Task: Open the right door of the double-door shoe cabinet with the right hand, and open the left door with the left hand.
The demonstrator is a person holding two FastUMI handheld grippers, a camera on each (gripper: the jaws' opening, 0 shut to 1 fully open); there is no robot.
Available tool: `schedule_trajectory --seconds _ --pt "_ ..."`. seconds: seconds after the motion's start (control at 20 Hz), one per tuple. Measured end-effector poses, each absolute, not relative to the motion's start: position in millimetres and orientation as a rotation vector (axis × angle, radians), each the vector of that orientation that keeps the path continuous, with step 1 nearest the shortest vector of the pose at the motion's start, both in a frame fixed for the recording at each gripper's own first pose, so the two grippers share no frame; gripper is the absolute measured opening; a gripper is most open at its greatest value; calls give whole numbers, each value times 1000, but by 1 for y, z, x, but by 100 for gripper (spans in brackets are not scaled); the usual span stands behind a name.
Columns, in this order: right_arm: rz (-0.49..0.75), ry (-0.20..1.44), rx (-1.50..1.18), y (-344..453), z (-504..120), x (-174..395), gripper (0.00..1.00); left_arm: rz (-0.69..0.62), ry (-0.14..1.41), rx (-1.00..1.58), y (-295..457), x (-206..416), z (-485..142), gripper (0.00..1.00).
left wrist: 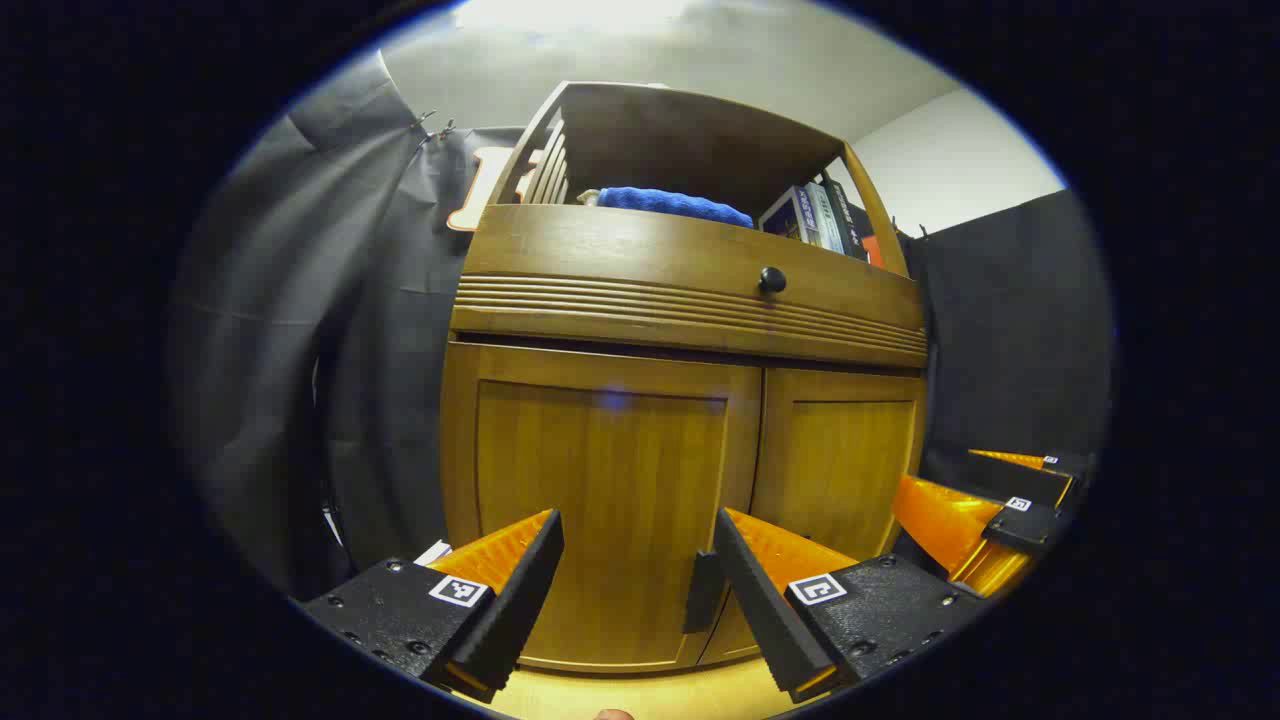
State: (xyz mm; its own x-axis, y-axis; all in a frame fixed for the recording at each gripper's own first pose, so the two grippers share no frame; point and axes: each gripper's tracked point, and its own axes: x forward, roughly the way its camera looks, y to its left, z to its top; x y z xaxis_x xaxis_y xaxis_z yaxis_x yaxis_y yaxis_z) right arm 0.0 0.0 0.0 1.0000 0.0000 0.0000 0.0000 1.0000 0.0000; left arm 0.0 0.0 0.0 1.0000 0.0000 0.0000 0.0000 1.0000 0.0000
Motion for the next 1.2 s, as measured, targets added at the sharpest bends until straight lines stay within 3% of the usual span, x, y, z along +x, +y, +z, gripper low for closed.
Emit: schedule_trajectory --seconds 0.1,0.45,0.55,0.6,0.95,1.05,1.2 --pt "4 10 1 3 -4 4 99 7 -3 6 5 2 3 92" --pt "8 31 -14 10 -14 20 100 -19 11 20 3 8 10 92" --pt "7 35 -13 10 -17 23 96 -26 16 23 2 11 9 92" --pt "5 40 -10 10 -19 25 99 -26 18 24 2 12 8 92" --pt "17 111 -1 17 -48 44 96 -3 39 15 14 14 0 92" --pt "26 137 -3 22 -59 55 100 8 38 18 21 13 0 92" --pt "43 181 4 33 -74 75 76 30 37 22 32 14 -2 94"
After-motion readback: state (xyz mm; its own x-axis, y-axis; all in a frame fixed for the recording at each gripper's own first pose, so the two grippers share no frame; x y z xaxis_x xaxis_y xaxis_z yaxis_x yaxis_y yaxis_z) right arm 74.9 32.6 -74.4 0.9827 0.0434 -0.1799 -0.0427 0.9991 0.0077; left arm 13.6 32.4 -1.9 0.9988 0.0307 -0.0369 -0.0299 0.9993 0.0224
